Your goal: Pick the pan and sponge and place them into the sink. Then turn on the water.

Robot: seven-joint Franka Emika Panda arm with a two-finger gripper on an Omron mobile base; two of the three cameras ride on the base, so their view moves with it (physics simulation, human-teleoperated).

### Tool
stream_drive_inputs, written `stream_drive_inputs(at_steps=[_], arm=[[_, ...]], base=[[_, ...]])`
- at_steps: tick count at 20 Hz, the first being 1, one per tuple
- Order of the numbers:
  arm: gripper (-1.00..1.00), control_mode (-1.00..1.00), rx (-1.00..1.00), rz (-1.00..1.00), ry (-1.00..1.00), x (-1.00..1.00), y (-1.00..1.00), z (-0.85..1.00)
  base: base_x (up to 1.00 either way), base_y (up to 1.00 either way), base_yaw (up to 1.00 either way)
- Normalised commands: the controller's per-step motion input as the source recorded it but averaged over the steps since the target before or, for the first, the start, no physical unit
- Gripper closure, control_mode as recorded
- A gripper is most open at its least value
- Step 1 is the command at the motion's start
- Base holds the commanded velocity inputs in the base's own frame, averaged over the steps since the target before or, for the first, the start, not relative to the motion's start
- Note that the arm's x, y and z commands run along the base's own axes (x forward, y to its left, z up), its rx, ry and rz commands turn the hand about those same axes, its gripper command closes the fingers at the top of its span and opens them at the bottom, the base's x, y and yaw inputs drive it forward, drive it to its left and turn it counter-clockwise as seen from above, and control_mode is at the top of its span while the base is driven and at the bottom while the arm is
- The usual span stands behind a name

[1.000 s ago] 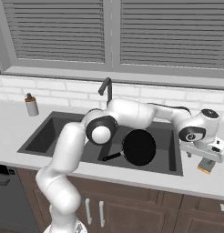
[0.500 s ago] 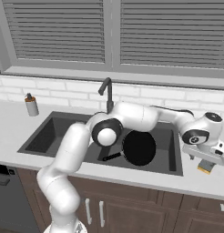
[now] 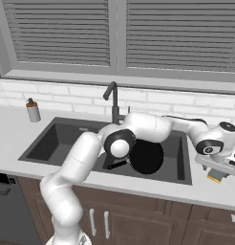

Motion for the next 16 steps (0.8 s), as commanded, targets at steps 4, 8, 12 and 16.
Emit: stream_drive_inputs(at_steps=[4,8,12,16], arm=[[-1.00,-1.00,0.00,0.00,0.02,0.16,-0.06,-0.20],[-1.00,-1.00,0.03,0.00,0.05,0.09,-0.05,-0.14],[-1.00,-1.00,0.02,0.00,0.04,0.08,-0.04,-0.17],[-1.00,-1.00,0.01,0.00,0.05,0.08,-0.02,-0.17]], base=[[0.00,0.00,0.00],[0.00,0.00,0.00],[0.00,0.00,0.00],[0.00,0.00,0.00]])
